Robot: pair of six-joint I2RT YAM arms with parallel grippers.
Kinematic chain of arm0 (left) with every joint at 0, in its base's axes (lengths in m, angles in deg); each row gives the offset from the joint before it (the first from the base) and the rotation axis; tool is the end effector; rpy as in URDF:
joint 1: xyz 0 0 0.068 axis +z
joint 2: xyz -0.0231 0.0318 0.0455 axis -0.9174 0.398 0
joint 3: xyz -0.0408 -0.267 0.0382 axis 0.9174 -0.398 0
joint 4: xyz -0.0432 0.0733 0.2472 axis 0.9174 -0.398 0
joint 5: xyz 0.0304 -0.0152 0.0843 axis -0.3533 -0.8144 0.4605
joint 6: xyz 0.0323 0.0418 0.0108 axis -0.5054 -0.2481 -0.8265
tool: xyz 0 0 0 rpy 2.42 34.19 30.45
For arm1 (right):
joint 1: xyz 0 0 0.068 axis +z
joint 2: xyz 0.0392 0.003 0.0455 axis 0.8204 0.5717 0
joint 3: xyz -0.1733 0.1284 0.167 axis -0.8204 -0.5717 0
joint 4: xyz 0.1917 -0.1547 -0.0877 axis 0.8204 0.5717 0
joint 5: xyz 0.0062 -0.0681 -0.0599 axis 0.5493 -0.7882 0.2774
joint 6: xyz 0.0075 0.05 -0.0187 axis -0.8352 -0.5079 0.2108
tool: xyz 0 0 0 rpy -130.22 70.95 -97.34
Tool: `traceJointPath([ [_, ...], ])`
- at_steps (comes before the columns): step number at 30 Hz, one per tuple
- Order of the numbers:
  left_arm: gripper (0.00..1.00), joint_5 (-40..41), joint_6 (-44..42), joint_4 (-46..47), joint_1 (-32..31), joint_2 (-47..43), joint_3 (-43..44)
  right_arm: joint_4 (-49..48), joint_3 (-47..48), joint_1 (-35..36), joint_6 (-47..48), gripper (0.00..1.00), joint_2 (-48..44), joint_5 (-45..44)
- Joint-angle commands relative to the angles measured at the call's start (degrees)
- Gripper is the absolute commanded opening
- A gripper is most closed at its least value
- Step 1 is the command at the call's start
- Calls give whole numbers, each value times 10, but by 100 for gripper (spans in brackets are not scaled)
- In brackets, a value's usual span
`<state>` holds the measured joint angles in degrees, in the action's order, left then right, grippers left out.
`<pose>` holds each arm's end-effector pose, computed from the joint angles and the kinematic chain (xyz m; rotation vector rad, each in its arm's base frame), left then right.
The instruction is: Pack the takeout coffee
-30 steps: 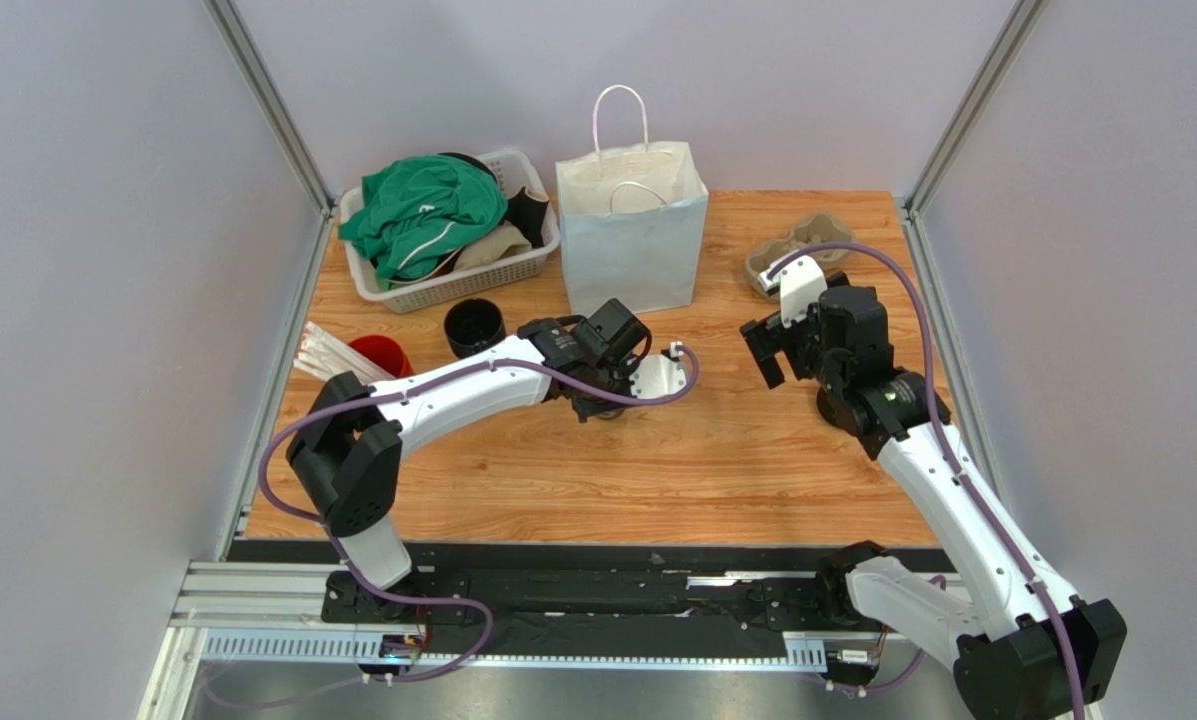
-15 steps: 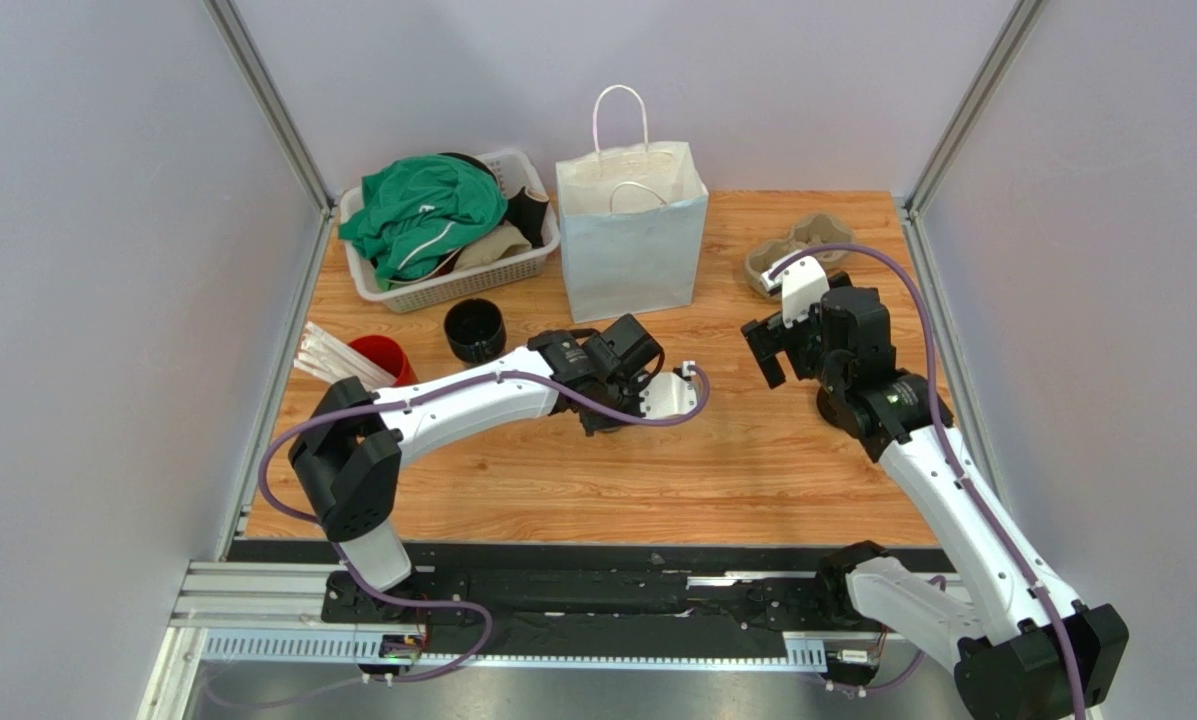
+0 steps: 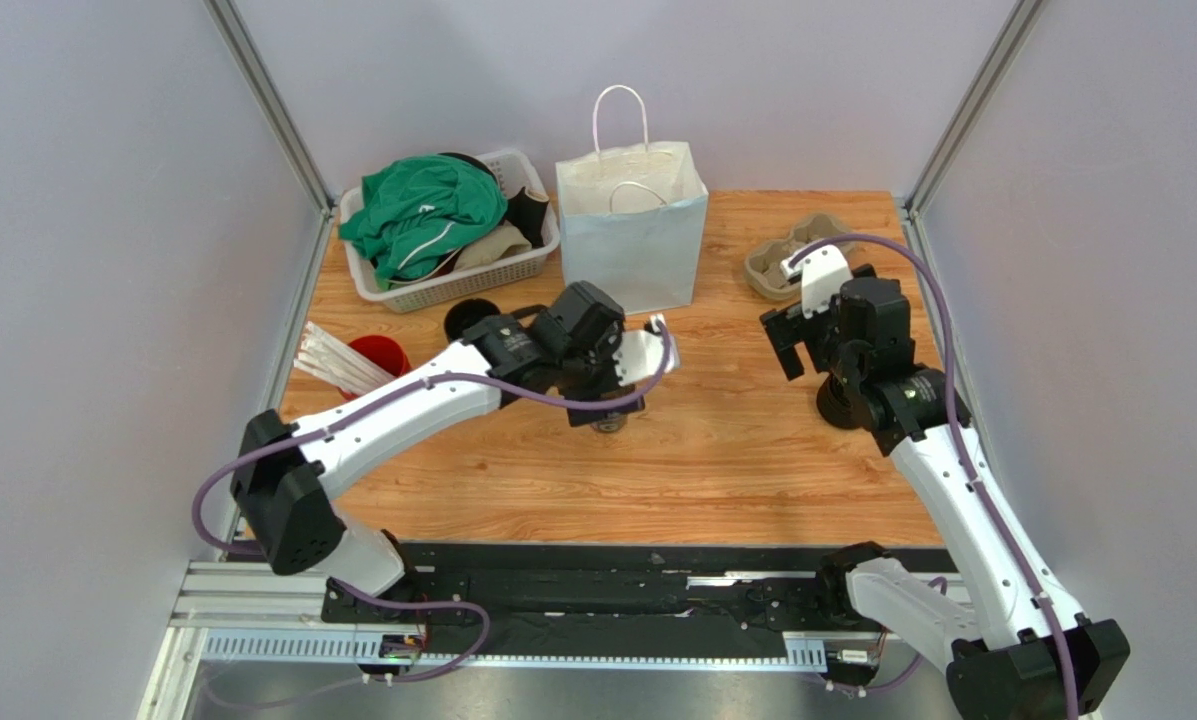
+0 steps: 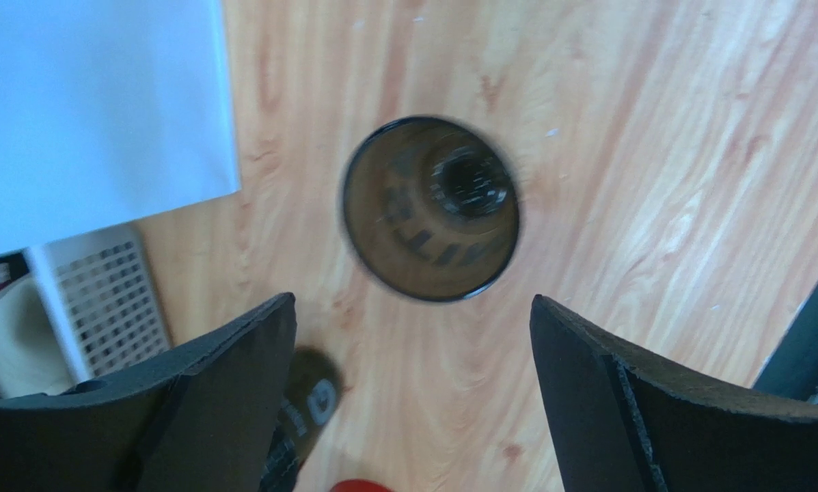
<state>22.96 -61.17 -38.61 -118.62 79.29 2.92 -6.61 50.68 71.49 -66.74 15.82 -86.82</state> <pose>0.2022 -0.2581 0.3000 1.6193 1.8911 -0.1318 0.1984 0.0523 0.3346 -0.6011 2.0504 -0.2302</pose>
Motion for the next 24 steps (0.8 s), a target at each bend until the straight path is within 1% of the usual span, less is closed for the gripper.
traceJointPath([
  [1, 95, -37, 27, 7, 71, -75, 9, 42, 18, -47, 39, 99, 0, -30],
  [3, 95, -66, 35, 5, 111, -92, 3, 50, -11, -82, 53, 99, 0, -10],
  [5, 95, -78, 39, 2, 137, -117, -8, 52, -31, -102, 69, 99, 4, 1],
  [9, 95, -82, 43, 10, 149, -154, -40, 52, -60, -147, 83, 97, 18, 35],
  [11, 95, -80, 53, 14, 150, -171, -53, 52, -63, -154, 84, 95, 28, 51],
  [15, 95, -75, 61, 26, 152, -195, -70, 50, -70, -157, 84, 89, 43, 86],
  [24, 96, -64, 66, 50, 153, -197, -91, -3, -106, -157, 94, 70, 106, 59],
])
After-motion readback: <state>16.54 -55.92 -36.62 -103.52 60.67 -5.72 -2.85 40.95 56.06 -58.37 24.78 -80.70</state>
